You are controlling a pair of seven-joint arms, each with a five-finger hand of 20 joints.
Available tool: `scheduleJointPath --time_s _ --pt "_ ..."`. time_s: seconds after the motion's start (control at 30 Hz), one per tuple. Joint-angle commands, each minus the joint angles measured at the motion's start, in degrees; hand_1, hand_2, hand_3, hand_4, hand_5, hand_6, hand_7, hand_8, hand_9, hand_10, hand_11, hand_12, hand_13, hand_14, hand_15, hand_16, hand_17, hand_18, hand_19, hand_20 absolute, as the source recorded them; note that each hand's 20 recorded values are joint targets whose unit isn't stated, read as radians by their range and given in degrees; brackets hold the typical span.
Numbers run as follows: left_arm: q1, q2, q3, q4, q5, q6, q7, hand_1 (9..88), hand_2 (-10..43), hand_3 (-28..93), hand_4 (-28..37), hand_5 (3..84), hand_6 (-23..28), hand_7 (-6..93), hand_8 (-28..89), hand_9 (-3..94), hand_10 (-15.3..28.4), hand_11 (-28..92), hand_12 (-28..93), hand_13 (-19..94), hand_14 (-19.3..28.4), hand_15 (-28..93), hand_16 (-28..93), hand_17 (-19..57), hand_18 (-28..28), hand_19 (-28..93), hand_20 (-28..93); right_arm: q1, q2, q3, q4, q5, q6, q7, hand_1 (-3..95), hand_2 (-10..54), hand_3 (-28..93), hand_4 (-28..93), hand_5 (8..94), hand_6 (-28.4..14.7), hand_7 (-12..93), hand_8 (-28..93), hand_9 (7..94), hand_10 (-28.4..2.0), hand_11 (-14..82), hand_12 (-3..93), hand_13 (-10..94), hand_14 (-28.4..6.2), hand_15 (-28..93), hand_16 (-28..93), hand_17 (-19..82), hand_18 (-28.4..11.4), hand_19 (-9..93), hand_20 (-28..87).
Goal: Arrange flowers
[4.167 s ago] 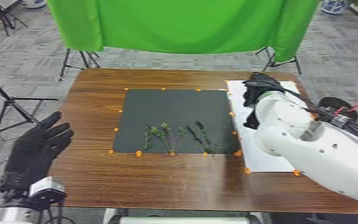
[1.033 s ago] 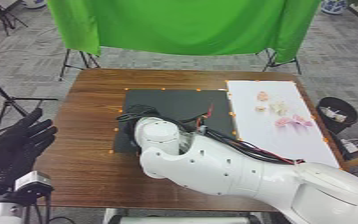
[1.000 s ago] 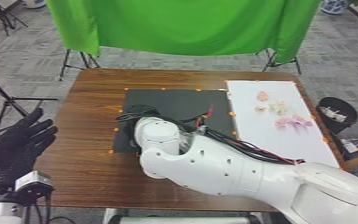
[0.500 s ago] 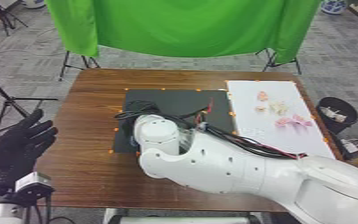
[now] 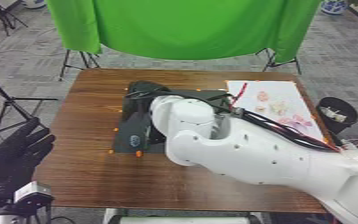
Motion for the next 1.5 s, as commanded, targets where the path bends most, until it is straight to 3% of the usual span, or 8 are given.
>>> scheduleJointPath --time_s 0.03,0.43,0.47,0.5,0.77,1.03,1.3,1.5 --pt "0.4 -0.46 1.39 -0.5 0.47 0.22 -1.27 30.4 7.2 66 -20.8 38.7 10.2 9.9 -8 31.9 18.8 29 11 18 23.6 48 -12 -9.6 20.6 43 8 -3.7 15.2 7.4 -3.0 1.1 1.6 -0.4 34.6 -2.8 73 -20 54.3 -6.3 16 -9 64.5 -21.2 17.5 14.6 75 -8.9 68 14 52 -16.1 93 24" --pt "-3.9 -0.66 4.0 -0.18 2.66 -1.1 -5.23 30.3 7.1 66 -20.7 38.7 10.3 9.9 -8 31.8 18.9 29 11 18 23.5 48 -12 -9.6 20.6 43 8 -14.2 26.5 19.1 -2.0 5.4 -1.5 3.2 34.6 -3.1 75 -21 48.5 -6.6 16 -9 53.4 -21.9 14.4 14.5 68 -10.8 72 12 49 -15.3 93 20" --pt "-3.6 0.16 4.29 -0.29 1.85 -0.57 -4.06 30.3 7.1 66 -20.7 38.7 10.2 9.9 -8 31.8 18.9 29 11 18 23.5 48 -12 -9.7 20.6 43 8 -14.1 27.1 18.8 -1.7 5.2 -1.0 3.4 34.8 -3.2 75 -21 48.5 -6.6 16 -9 53.2 -21.9 14.3 14.5 68 -10.8 72 12 49 -15.3 93 20" --pt "-4.1 -0.18 4.36 -0.16 2.3 -1.02 -4.8 30.3 7.2 66 -20.7 38.7 10.3 9.8 -8 31.9 18.9 29 11 18 23.6 48 -12 -9.7 20.6 43 8 -14.1 27.9 18.7 -1.7 4.9 -1.2 4.0 34.8 -3.2 75 -21 48.5 -6.6 16 -9 53.1 -21.9 14.2 14.5 68 -10.8 72 12 49 -15.3 93 20" --pt "-4.2 2.04 5.77 -0.12 0.15 -0.21 -2.86 30.4 7.3 66 -20.7 38.7 10.3 9.8 -8 31.9 18.9 29 11 18 23.5 48 -12 -9.6 20.6 43 8 -14.3 31.1 17.9 0.4 0.7 -1.5 11.6 35.5 -3.4 75 -21 49.6 -6.7 16 -9 53.8 -22.2 14.0 14.4 70 -10.5 73 10 52 -15.5 93 22" --pt "-2.7 3.81 4.87 -0.16 -1.82 0.44 0.16 30.4 7.3 66 -20.7 38.7 10.2 9.9 -8 31.9 18.9 29 11 18 23.5 48 -12 -9.6 20.6 43 8 -15.9 33.3 19.6 2.6 3.7 -2.8 15.0 36.6 -3.8 74 -21 51.2 -7.2 15 -9 54.4 -23.2 13.3 14.1 72 -10.4 74 10 54 -15.8 93 24" --pt "-3.1 4.79 5.46 0.12 -2.5 0.27 1.48 30.4 7.2 66 -20.6 38.7 10.2 9.9 -8 31.9 18.8 29 11 18 23.6 48 -12 -9.6 20.6 43 8 -15.4 32.8 19.2 5.8 6.6 -3.3 16.8 37.0 -3.8 74 -21 51.2 -7.0 15 -9 54.3 -23.3 13.1 13.9 72 -10.5 74 11 54 -15.9 93 24" --pt "-3.4 4.15 4.97 0.27 -1.54 -0.16 0.39 30.4 7.2 66 -20.7 38.7 10.2 9.8 -8 31.9 18.8 29 11 18 23.7 48 -11 -9.6 20.5 43 8 -16.9 32.8 20.4 6.4 8.1 -3.5 17.1 37.3 -3.7 74 -21 51.4 -6.8 15 -9 54.7 -23.5 13.1 13.9 72 -10.7 74 11 54 -16.0 93 24"
